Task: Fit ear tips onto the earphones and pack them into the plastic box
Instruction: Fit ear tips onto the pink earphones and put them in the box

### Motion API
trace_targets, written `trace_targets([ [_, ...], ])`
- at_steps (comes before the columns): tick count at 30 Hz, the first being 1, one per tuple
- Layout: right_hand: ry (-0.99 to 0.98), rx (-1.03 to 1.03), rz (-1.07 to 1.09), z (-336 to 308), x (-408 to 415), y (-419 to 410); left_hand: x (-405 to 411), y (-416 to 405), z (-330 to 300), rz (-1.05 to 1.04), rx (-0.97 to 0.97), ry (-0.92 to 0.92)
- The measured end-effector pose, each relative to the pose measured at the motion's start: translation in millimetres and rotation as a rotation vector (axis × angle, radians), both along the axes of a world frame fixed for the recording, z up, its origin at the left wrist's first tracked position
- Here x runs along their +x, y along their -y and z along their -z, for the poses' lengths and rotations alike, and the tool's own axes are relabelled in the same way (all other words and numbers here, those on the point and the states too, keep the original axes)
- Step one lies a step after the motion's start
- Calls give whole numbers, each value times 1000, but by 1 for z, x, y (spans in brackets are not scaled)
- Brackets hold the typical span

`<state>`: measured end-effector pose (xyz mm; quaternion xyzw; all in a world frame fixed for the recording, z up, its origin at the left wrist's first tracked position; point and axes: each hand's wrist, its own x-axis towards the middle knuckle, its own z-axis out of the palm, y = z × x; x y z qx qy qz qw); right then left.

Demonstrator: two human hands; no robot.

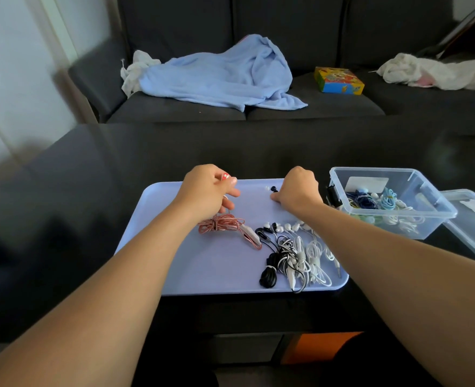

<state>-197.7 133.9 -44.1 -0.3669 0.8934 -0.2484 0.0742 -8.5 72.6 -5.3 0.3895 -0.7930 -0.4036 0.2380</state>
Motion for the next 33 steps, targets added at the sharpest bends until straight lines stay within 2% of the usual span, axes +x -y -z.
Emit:
trace_targets([
  [4,36,-53,-32,-4,-1,2,1,3,2,-8,51,-56],
  [6,132,-154,-110,-13,2,-1,0,2,2,5,47,-41],
  [12,964,-454,-248,-46,13,-31,-11,-9,-6,129,51,3],
  [17,1287,-568,-170,-41,9,-42,-22,-13,-4,144,182,2],
  [20,1387,-591,-143,-40,9,-45,-27,-15,-4,140,259,-54],
  [27,1452,-565,-58,-36,13,-47,-28,-17,-3,110,137,-209],
  [33,1485,-568,-42,-40,18,-45,-29,-18,-4,66,197,-271],
])
